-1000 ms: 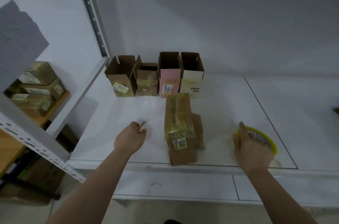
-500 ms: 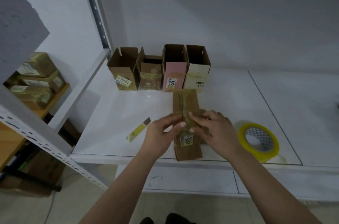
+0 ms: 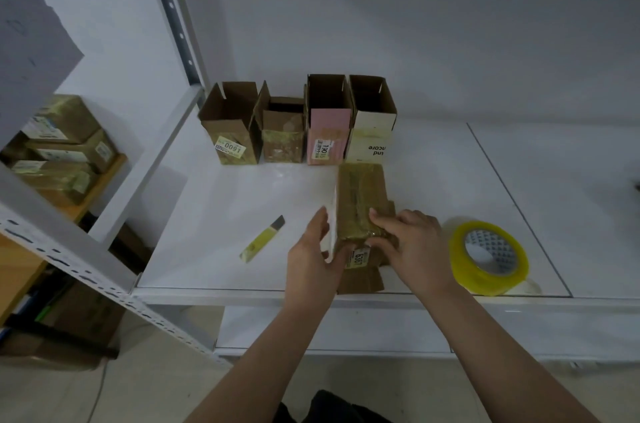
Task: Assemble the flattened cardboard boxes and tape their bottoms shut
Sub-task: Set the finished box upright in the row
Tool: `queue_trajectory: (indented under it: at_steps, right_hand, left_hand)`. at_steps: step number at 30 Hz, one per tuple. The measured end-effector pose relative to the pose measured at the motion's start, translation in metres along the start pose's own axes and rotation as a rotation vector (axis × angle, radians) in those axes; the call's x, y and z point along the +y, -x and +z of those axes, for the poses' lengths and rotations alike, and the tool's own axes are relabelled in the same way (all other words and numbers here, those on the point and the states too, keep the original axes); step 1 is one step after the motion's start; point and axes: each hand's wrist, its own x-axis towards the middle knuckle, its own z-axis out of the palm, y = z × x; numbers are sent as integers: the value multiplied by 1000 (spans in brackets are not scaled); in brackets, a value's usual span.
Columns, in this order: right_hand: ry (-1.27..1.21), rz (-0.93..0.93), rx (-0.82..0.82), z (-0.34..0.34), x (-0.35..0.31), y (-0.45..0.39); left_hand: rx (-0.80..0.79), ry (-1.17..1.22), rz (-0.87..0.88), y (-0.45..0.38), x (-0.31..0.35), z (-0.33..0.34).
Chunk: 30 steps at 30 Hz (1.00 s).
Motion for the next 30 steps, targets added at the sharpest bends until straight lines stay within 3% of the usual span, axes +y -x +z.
queue_trajectory:
  at_steps: [4,8,17,21,30]
  right_hand:
    - [25,23,8,0,-5,0]
    - [27,39,27,0,-6,1]
    - [-17,67,6,0,-7,0]
    - [-28,71,-9,-1,-7,0]
    - [-67,54,-24,3,-6,-1]
  left_hand:
    - [174,-106,-3,8,-4,-5]
    - [195,-116,78,9,0,-2]
    - [38,-90,155,-1,-21,-32]
    - [-121,-107,201,-20,-14,-35]
    - [-236,-231,216,-33,-13,-21]
